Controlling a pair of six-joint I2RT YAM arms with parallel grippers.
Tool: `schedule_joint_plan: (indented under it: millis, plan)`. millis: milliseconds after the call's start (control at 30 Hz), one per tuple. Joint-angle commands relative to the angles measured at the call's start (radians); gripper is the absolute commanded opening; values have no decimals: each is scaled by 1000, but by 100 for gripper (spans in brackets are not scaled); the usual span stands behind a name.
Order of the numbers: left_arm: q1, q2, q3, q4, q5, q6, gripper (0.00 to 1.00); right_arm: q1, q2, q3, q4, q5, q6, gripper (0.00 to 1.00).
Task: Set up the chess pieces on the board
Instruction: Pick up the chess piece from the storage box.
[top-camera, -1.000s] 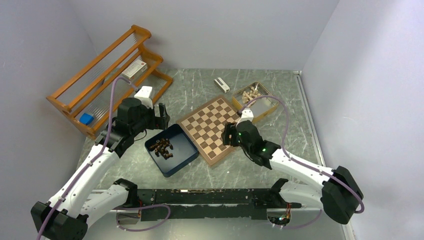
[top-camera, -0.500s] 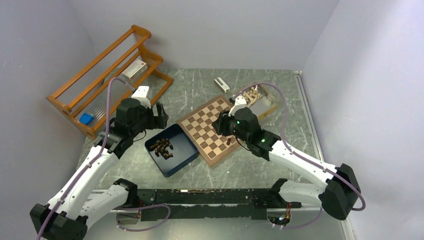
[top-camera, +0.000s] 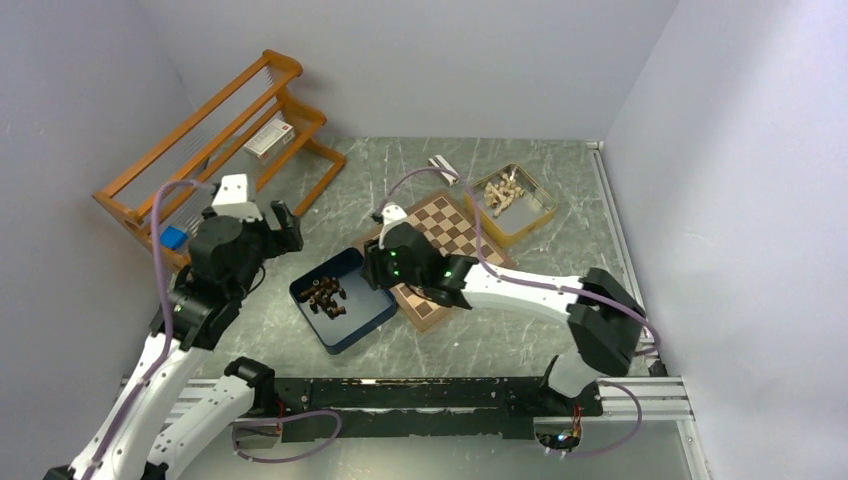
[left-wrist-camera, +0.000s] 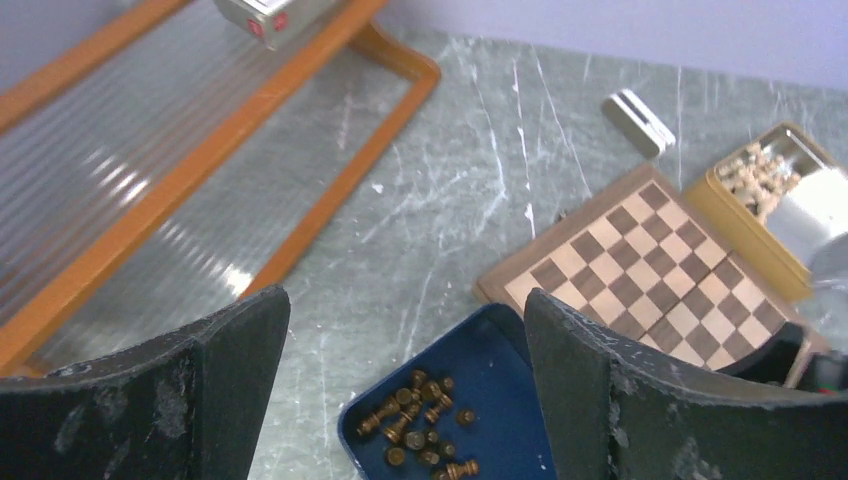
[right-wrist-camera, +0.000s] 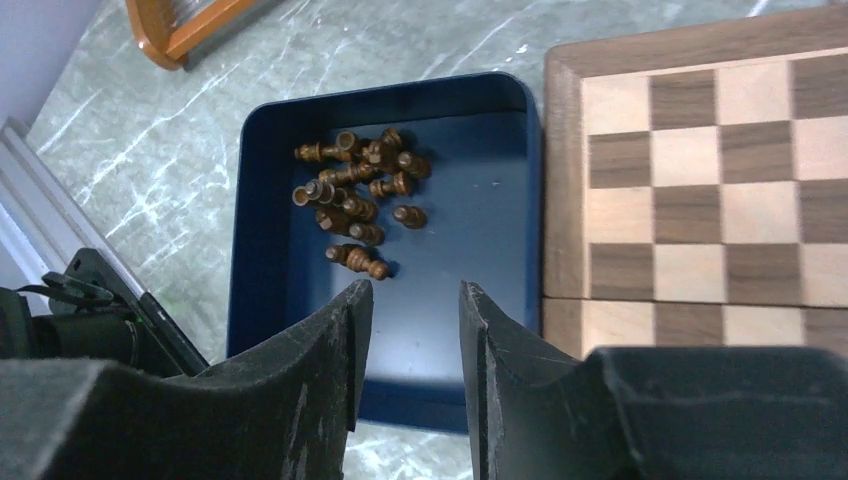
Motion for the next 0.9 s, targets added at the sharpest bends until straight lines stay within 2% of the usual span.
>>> schedule_joint_plan:
  millis: [0,500,867]
  plan:
    - [3,-79,-33,15,-133,-2,92,27,106,81,44,3,3,41]
    - [-30,-102,-24,-3,-190,1,93,78,419,293,11,-6,-20,38]
    - [-34,-108,-27,-1,-194,4,93,87,493,329,-20,10,-32,36]
